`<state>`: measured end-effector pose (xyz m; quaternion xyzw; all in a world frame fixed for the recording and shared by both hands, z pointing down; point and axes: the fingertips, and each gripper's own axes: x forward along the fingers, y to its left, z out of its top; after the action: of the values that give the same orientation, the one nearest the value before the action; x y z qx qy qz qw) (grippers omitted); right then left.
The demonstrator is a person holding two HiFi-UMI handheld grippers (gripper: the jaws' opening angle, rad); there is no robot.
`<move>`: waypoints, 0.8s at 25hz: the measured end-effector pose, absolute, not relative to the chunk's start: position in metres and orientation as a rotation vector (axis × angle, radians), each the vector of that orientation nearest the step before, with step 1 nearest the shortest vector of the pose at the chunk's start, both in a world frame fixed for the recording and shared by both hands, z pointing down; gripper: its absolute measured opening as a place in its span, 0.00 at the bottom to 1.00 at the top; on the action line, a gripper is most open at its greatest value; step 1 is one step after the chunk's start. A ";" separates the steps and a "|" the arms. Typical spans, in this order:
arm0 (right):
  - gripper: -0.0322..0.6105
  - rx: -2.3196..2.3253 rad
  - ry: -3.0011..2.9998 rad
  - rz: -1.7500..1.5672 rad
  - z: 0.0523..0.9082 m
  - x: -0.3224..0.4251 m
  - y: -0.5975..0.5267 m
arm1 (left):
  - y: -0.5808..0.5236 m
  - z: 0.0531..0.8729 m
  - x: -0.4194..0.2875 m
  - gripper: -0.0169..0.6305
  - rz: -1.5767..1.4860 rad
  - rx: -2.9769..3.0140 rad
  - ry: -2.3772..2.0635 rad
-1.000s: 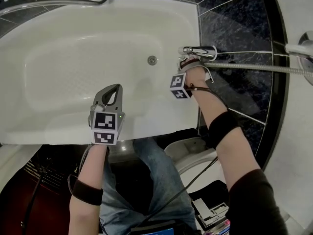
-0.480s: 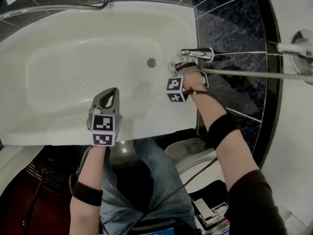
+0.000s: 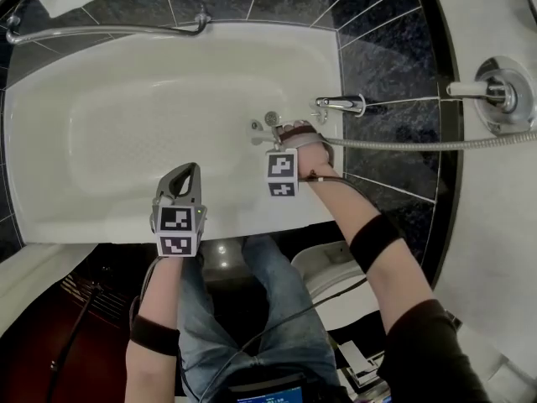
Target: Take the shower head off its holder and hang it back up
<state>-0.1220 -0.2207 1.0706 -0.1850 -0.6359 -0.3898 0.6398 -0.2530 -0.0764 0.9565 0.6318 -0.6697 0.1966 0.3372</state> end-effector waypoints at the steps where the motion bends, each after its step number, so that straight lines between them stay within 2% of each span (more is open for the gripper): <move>1: 0.30 -0.421 -1.492 -0.881 1.060 -0.135 -0.208 | -0.072 0.947 -0.260 0.03 0.521 1.640 -1.758; 9: 0.30 -0.389 -1.828 -0.758 0.934 -0.240 -0.114 | -0.026 0.831 -0.329 0.03 0.573 1.570 -1.917; 20: 0.30 -0.367 -2.177 -0.565 0.704 -0.297 -0.034 | 0.018 0.637 -0.366 0.04 0.693 1.648 -2.129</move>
<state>-0.2966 -0.0339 0.7044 -0.1464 -0.8678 -0.2254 0.4180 -0.3657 0.0181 0.6368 0.5832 -0.7532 0.2453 0.1799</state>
